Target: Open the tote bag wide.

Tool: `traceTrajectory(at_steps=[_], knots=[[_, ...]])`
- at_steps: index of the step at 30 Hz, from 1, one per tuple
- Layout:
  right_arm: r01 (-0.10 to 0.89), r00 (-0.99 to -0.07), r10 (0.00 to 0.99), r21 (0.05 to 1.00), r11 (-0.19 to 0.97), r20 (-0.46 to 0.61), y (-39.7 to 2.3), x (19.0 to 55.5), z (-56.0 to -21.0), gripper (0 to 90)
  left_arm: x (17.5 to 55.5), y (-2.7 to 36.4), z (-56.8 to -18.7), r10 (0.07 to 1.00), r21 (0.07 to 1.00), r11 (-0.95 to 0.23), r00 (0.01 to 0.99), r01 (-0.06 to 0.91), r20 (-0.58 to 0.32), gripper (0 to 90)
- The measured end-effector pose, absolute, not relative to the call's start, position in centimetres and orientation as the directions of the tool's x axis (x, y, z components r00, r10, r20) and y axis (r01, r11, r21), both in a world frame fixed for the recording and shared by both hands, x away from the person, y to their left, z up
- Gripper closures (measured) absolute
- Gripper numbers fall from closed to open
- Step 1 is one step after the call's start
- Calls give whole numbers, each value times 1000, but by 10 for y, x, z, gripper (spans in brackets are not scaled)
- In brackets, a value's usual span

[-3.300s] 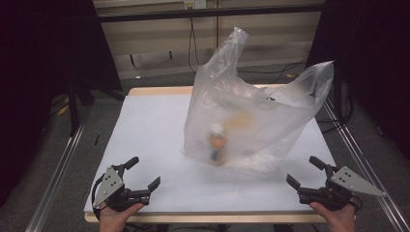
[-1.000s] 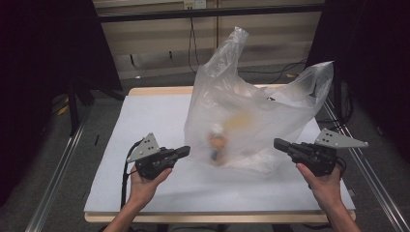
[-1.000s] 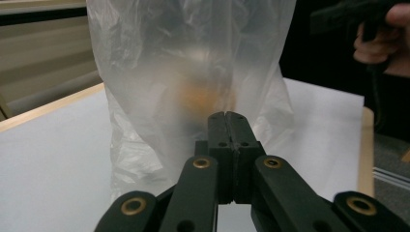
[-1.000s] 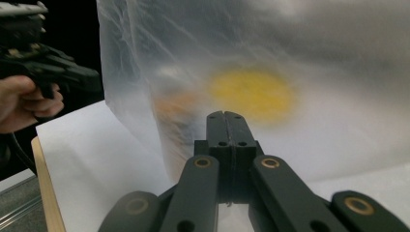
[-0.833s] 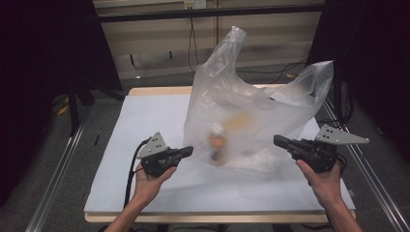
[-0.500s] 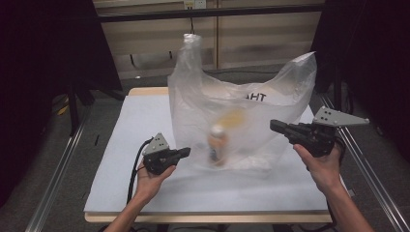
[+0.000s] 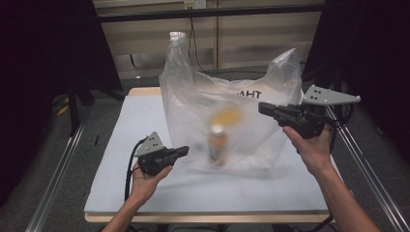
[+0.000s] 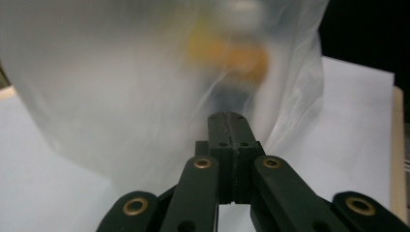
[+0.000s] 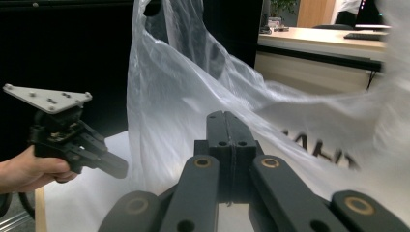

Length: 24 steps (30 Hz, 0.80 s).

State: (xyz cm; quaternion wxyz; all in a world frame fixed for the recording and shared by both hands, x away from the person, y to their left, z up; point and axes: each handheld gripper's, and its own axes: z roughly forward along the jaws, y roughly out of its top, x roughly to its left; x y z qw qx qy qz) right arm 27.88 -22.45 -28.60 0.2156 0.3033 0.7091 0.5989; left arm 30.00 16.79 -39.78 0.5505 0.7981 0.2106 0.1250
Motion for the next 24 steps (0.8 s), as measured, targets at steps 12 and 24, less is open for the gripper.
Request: traceTrajectory(at_steps=[12, 24], knots=[[158, -719, 694, 981, 113, 36, -209, 301, -256, 900, 319, 144, -344, 466, 956, -271, 884, 112, 29, 900], [248, -701, 707, 961, 123, 90, -202, 316, -292, 900, 340, 148, -393, 501, 914, -348, 865, 210, -8, 900]])
